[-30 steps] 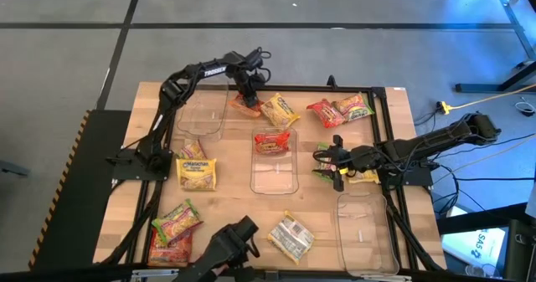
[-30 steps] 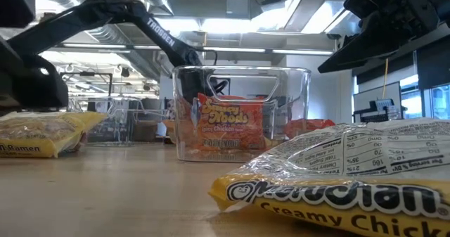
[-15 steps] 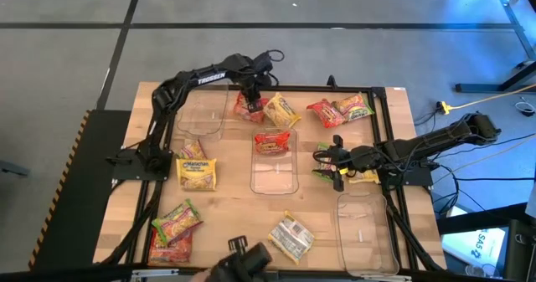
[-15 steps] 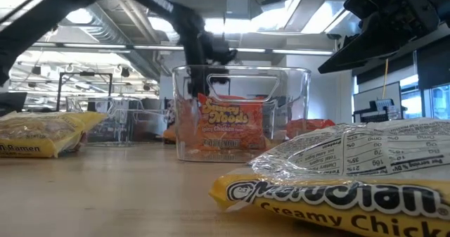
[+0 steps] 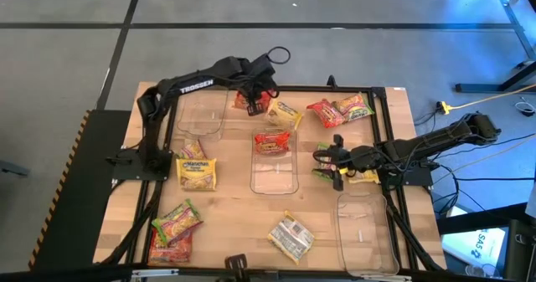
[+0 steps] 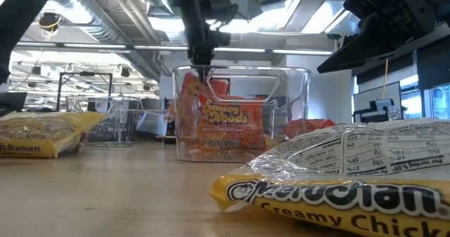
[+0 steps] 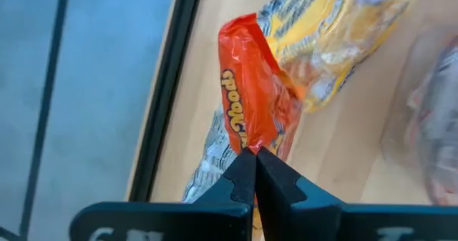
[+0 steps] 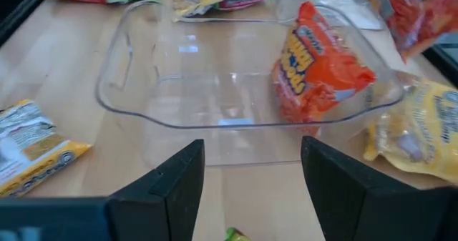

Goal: Sort Maruchan noodles
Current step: Put the top left orange noodle pack into the middle transparent bin

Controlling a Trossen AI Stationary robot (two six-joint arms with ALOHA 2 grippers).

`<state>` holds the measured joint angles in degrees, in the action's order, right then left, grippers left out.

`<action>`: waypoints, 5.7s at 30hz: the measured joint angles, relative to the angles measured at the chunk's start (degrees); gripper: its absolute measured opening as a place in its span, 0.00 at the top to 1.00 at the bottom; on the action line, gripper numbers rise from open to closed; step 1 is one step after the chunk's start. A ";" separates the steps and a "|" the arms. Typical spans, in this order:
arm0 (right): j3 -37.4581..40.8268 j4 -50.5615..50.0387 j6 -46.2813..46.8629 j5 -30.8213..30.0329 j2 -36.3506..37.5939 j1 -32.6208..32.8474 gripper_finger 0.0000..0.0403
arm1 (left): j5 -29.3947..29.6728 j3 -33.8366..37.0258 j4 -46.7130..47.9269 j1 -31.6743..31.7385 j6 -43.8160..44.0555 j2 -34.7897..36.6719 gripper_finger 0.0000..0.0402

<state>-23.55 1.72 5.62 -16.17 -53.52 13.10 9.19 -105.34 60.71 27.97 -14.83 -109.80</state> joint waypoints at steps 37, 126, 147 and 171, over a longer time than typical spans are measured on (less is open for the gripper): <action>-0.02 38.59 1.92 2.42 -11.63 -11.70 0.27 | 3.83 -0.04 -10.16 -24.30 9.89 9.90 1.00; -4.76 9.40 -0.98 15.81 -1.41 -11.46 0.49 | -0.77 -2.10 0.99 -28.06 17.42 5.71 0.77; -1.14 5.09 0.95 3.25 1.51 -2.21 0.49 | 0.36 17.72 -21.37 -28.09 27.91 5.40 0.79; -1.09 5.44 0.23 2.41 1.51 -2.21 0.49 | 3.19 29.22 -31.37 -26.85 25.45 5.40 0.79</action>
<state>-24.64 7.16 5.85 -13.76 -52.01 10.90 12.38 -76.12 29.34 1.12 10.61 -104.40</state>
